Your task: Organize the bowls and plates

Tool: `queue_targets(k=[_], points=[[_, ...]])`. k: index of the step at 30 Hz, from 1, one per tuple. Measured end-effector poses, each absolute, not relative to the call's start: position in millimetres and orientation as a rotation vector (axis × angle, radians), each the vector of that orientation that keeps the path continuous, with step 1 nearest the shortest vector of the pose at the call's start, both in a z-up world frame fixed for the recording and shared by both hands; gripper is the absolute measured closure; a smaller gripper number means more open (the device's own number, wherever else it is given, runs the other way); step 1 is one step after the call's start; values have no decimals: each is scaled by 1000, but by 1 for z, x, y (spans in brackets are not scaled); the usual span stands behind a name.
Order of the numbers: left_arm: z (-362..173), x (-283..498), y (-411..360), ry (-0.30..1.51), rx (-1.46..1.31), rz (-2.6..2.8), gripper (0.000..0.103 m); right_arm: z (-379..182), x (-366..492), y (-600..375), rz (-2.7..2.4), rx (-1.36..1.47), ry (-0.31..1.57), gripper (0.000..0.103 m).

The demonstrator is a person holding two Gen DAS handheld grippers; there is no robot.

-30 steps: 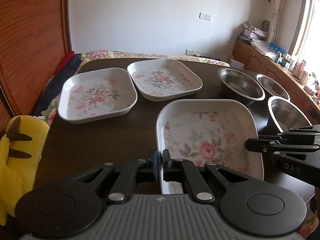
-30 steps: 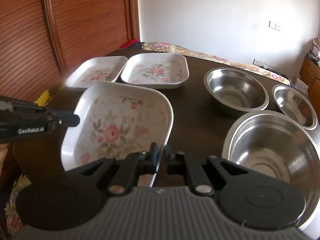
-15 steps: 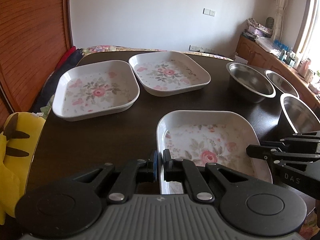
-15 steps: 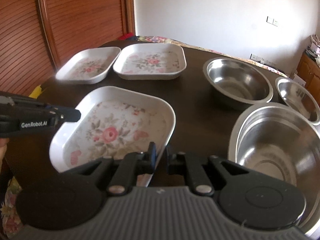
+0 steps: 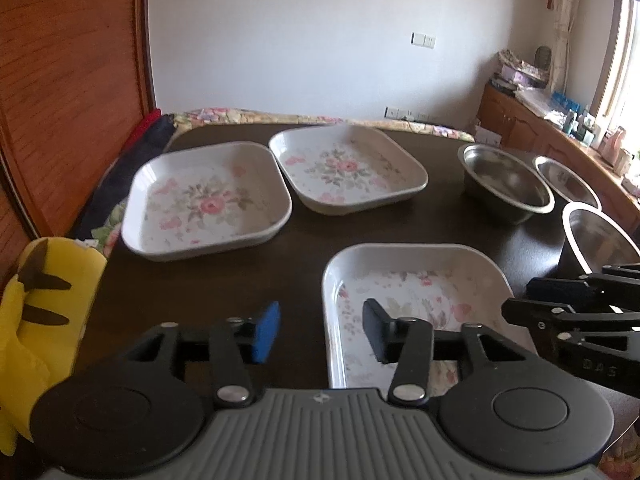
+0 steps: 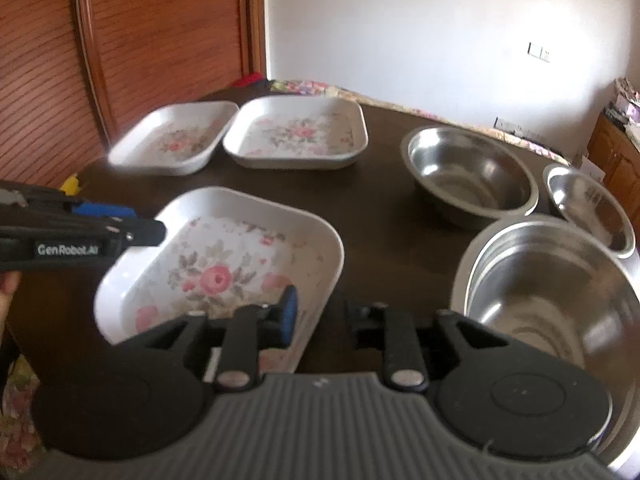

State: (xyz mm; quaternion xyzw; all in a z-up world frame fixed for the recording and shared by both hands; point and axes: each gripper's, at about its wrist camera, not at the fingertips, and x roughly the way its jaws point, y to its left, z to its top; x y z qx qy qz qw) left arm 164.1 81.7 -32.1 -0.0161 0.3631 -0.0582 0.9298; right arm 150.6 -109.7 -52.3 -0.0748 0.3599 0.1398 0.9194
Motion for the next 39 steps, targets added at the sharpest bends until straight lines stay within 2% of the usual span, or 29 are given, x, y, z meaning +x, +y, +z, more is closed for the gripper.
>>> queue_targets(k=[3, 7, 9, 11, 13, 15, 21, 35, 37, 39], points=[[-22, 158, 84, 713, -31, -127, 34, -42, 145, -111, 297, -150, 707, 69], [-6, 148, 85, 662, -21, -136, 29, -27, 135, -110, 333, -140, 665, 56], [1, 143, 86, 628, -17, -134, 15, -20, 130, -109, 348, -141, 639, 53], [8, 139, 87, 596, -17, -128, 9, -12, 126, -109, 361, -133, 617, 49], [15, 136, 90, 571, -16, -121, 8, -5, 122, -109, 377, -124, 591, 35], [23, 134, 93, 547, -16, -118, 2, 2, 119, -109, 387, -128, 563, 27], [41, 138, 113, 506, -36, -92, 1, 24, 121, -113, 421, -108, 500, 7], [28, 192, 169, 550, -88, -2, 1, 27, 170, -89, 560, -71, 538, 6], [21, 203, 177, 573, -91, 9, 4, 23, 182, -82, 580, -61, 559, 6], [14, 213, 184, 601, -87, 16, 13, 19, 191, -77, 598, -48, 581, 6]])
